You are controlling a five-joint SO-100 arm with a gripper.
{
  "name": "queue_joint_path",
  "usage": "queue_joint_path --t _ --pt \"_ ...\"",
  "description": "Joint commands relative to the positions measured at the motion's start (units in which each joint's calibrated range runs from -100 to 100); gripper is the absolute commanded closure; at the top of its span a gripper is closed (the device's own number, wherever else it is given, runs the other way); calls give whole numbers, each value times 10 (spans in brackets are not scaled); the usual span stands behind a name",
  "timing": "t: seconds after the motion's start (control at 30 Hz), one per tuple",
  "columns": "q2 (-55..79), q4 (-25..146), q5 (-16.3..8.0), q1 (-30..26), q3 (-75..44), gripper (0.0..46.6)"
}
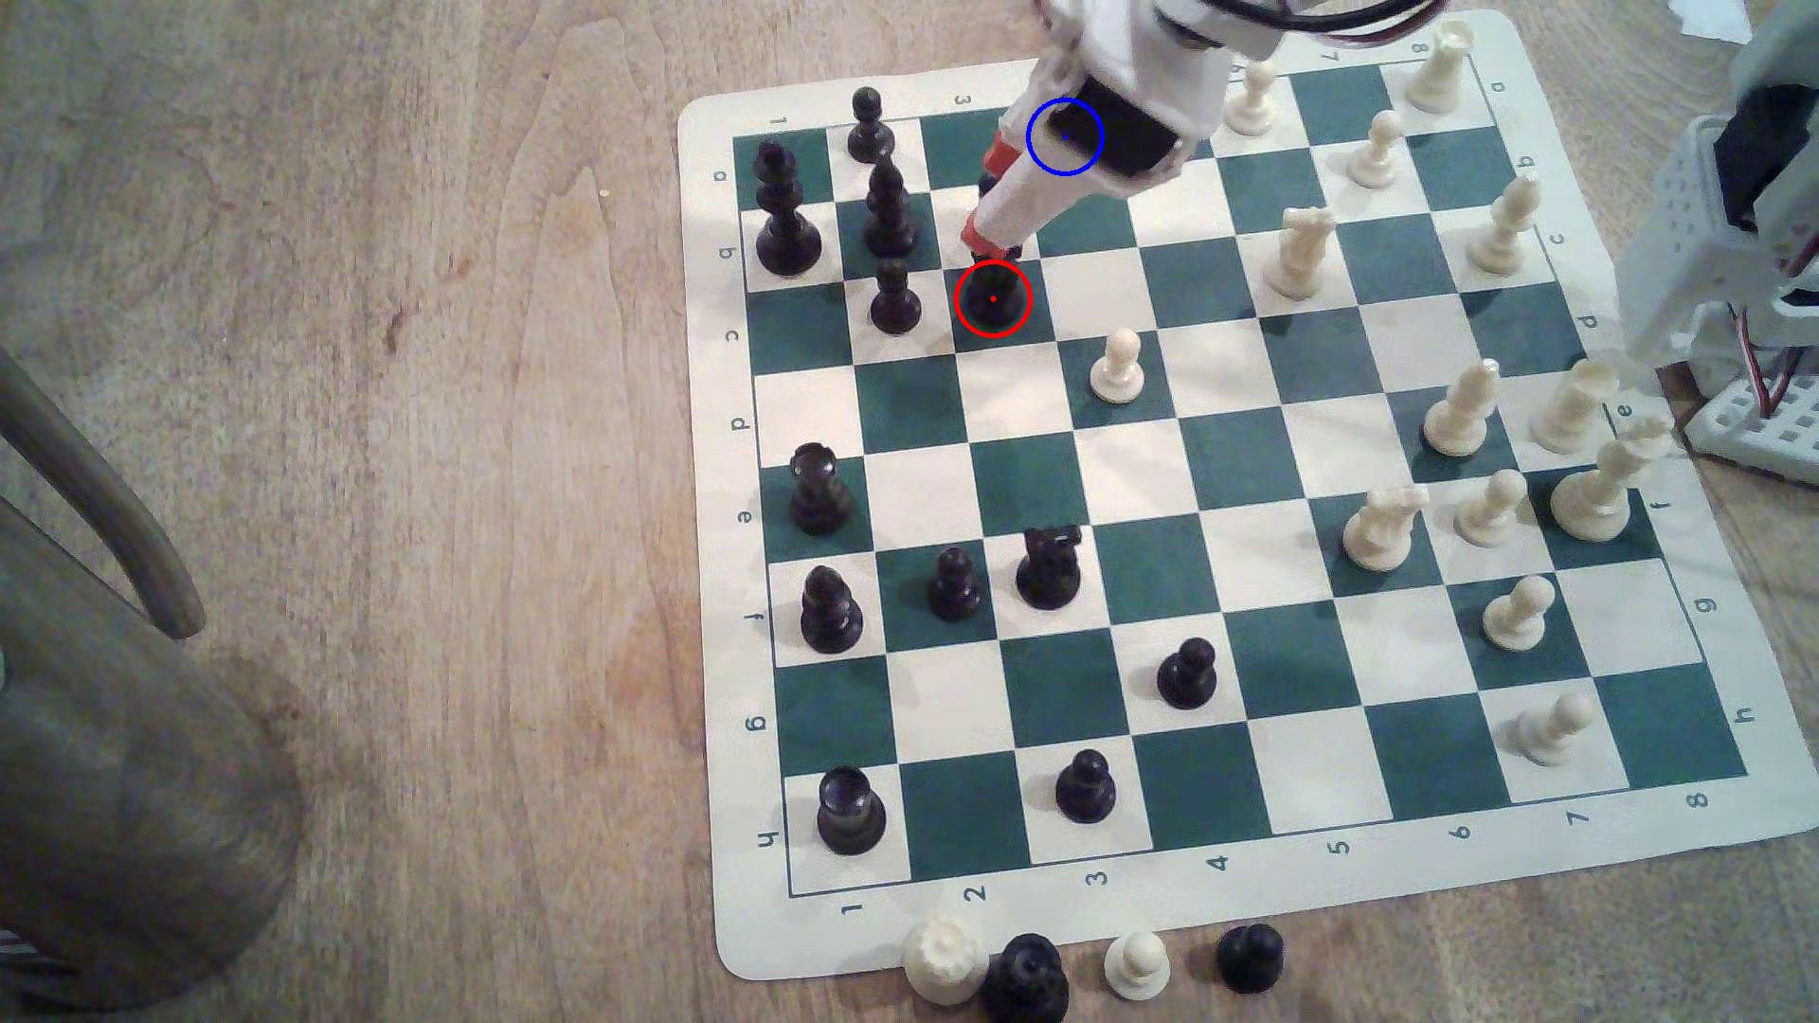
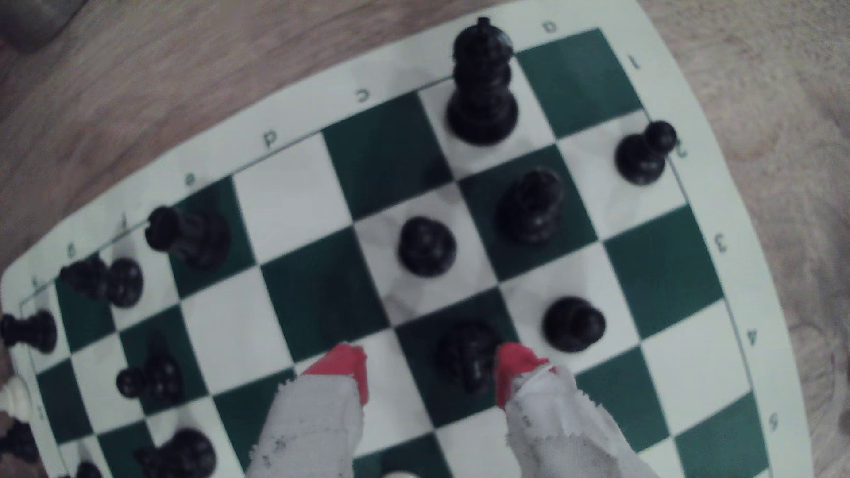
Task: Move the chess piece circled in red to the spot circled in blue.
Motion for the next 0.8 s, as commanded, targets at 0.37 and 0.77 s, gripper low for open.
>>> queue_joint_path --t 0.37,0.77 --pt "39 -58 4 16 -11 328" --pt "72 -78 3 11 4 323"
